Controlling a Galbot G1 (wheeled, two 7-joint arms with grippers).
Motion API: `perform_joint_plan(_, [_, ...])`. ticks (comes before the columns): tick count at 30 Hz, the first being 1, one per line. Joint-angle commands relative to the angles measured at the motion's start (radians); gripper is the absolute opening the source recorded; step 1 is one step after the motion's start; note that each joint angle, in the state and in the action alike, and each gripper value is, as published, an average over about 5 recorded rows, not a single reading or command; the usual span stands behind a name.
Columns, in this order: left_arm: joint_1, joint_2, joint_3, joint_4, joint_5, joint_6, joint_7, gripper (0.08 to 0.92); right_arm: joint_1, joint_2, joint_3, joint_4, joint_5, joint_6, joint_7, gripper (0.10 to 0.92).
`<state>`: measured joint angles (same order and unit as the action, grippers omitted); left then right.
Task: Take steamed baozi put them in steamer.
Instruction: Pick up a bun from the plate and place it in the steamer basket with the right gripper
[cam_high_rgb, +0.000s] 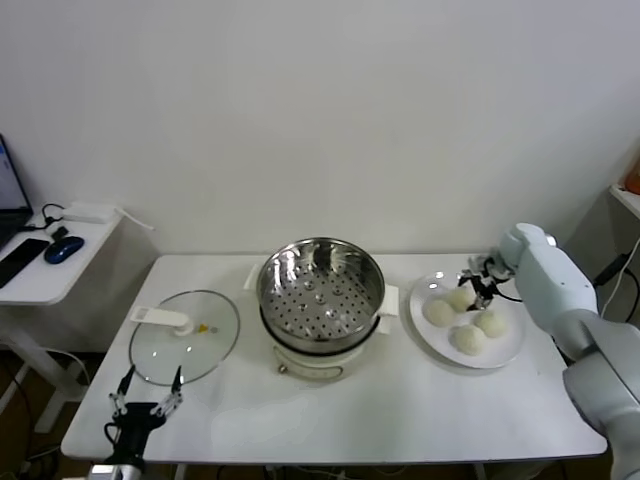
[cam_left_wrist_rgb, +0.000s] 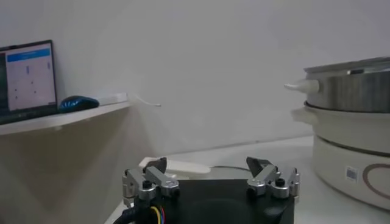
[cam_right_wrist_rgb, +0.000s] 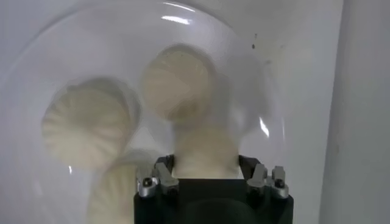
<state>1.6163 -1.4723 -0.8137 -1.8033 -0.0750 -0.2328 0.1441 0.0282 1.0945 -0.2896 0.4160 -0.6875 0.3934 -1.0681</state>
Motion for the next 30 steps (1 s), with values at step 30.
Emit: perform_joint_plan(30, [-0.002, -0.023, 0.027, -0.038, 0.046, 0.021, 0.001, 0.823, 0.572, -0.146, -0.759, 0.971, 0.442, 0.105, -0.049, 0.704])
